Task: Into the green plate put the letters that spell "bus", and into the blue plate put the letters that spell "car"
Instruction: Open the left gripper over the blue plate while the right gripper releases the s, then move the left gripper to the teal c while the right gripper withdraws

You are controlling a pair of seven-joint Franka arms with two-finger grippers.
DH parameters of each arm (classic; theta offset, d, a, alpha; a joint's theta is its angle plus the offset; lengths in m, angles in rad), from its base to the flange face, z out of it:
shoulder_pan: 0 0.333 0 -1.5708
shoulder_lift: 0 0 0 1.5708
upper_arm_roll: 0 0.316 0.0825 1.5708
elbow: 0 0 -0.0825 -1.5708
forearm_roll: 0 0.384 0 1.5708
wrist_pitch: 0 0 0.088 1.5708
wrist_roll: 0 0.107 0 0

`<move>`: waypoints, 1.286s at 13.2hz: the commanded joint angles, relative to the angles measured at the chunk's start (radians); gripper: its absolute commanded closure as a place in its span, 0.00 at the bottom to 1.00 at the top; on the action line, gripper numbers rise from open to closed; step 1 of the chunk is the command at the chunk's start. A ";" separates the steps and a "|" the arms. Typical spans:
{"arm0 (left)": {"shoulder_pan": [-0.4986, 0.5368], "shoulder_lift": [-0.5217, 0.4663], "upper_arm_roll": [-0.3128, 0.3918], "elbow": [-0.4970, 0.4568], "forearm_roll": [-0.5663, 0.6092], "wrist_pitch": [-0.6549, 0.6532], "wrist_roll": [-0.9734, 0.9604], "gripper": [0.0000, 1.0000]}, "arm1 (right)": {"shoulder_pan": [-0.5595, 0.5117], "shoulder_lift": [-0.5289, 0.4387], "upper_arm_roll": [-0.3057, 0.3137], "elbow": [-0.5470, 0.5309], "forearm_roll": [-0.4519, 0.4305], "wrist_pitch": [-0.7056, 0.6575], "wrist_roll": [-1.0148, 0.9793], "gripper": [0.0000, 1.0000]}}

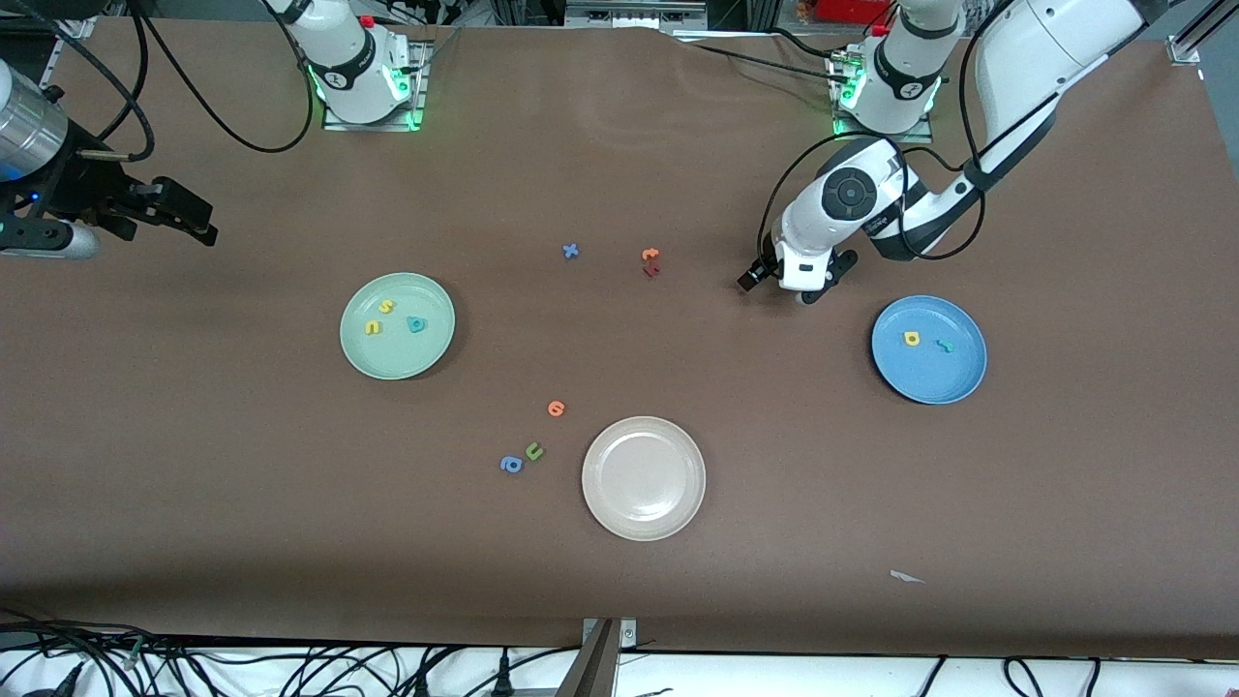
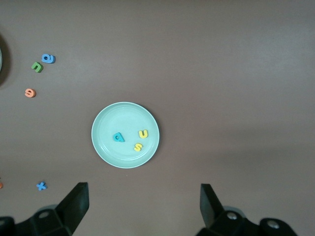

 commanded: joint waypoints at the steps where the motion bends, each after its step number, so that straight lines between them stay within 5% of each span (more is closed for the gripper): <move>1: 0.000 -0.003 0.006 -0.004 0.080 0.011 -0.098 0.12 | -0.024 -0.071 0.019 -0.068 -0.017 0.025 -0.008 0.00; 5: 0.000 -0.003 0.006 -0.004 0.093 0.011 -0.127 0.21 | -0.021 -0.053 0.011 -0.035 -0.025 0.002 -0.015 0.00; 14: -0.050 0.003 0.008 -0.004 0.096 0.011 -0.216 0.22 | -0.019 -0.017 0.013 0.008 -0.033 -0.025 -0.010 0.00; 17: -0.069 0.027 0.015 0.000 0.184 0.011 -0.315 0.24 | -0.019 -0.017 0.013 0.008 -0.028 -0.025 -0.012 0.00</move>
